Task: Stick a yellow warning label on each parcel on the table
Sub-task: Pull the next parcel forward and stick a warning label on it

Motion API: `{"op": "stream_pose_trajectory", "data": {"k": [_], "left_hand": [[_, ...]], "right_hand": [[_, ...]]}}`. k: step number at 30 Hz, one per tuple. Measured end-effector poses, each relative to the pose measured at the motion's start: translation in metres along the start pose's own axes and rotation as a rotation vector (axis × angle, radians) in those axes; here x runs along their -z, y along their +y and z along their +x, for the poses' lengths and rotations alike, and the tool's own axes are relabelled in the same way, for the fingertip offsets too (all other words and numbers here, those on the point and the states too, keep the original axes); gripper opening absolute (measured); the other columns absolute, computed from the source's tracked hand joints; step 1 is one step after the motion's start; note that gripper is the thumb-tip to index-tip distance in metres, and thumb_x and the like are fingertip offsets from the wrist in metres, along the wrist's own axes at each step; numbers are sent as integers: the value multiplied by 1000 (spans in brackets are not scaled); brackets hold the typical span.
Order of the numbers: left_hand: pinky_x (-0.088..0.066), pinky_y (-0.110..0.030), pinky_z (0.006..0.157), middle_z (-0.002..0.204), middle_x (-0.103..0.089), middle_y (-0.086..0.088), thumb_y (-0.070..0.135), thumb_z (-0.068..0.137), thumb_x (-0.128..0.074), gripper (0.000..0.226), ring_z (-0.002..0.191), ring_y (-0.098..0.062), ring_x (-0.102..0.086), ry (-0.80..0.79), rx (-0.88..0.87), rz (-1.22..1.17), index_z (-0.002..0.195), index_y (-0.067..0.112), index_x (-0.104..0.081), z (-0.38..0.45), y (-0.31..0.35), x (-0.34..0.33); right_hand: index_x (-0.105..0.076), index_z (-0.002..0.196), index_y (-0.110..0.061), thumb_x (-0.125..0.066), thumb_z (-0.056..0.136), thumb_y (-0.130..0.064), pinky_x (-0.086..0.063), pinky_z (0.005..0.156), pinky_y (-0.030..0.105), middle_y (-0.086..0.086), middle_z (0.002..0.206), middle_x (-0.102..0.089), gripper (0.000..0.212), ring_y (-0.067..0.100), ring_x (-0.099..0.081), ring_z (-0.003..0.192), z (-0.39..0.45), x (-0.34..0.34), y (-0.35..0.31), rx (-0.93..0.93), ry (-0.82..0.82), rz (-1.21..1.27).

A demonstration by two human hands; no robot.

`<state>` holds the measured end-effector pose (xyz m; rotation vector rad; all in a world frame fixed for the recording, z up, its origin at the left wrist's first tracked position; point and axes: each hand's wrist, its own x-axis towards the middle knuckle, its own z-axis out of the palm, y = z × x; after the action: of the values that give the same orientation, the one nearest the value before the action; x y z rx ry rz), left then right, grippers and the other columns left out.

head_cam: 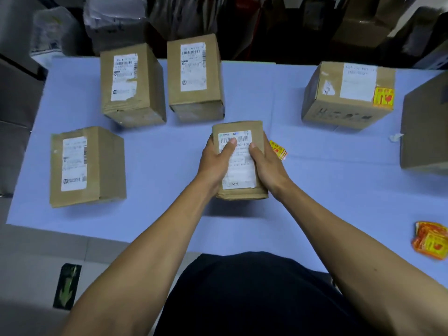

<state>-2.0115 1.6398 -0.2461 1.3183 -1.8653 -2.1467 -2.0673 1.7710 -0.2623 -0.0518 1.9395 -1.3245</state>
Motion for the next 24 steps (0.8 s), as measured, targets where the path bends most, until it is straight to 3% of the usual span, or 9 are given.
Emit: {"op": "stream_pose_trajectory", "data": {"k": [6, 10, 14, 17, 20, 24], "left_hand": [[-57, -47, 95, 116, -73, 0, 30, 95, -65, 32, 103, -17, -72, -4, 23, 37, 124, 19, -58, -28, -46, 23], [-55, -46, 98, 117, -72, 6, 38, 92, -66, 36, 106, -14, -70, -13, -6, 102, 124, 25, -58, -31, -58, 29], [-52, -42, 101, 124, -68, 10, 60, 80, -63, 64, 111, -13, -66, 20, -48, 290, 136, 33, -48, -30, -58, 32], [-33, -30, 115, 157, -38, 2, 46, 91, -62, 77, 139, -13, -42, 25, -213, 512, 155, 31, -22, -49, -66, 34], [-13, -13, 111, 168, 6, 5, 38, 97, -59, 85, 152, -5, -4, -51, -274, 709, 159, 28, -2, -66, -76, 36], [-13, -14, 109, 168, 10, 4, 39, 98, -56, 84, 153, -8, -2, -35, -287, 747, 159, 26, 1, -57, -72, 33]], "right_hand": [[-13, 159, -39, -34, 105, -50, -35, 107, 30, -6, 153, -48, 60, 20, -49, 136, -36, -24, 30, -52, -34, -87], [-10, 159, -39, -33, 104, -54, -33, 115, 36, -7, 157, -43, 62, 21, -45, 140, -39, -31, 39, -55, -23, -92], [-17, 158, -36, -40, 104, -49, -39, 104, 29, -8, 151, -49, 61, 19, -52, 134, -46, -28, 36, 11, -13, -145], [-7, 160, -29, -47, 102, -46, -39, 99, 26, -10, 160, -35, 73, 17, -48, 137, -67, -23, 44, 148, -49, -357], [7, 160, -28, -45, 100, -54, -41, 105, 31, -15, 165, -21, 83, 16, -44, 140, -80, -20, 58, 160, -88, -487], [8, 160, -27, -41, 101, -55, -47, 100, 37, -10, 164, -28, 82, 22, -51, 134, -70, -20, 56, 174, -62, -548]]}}
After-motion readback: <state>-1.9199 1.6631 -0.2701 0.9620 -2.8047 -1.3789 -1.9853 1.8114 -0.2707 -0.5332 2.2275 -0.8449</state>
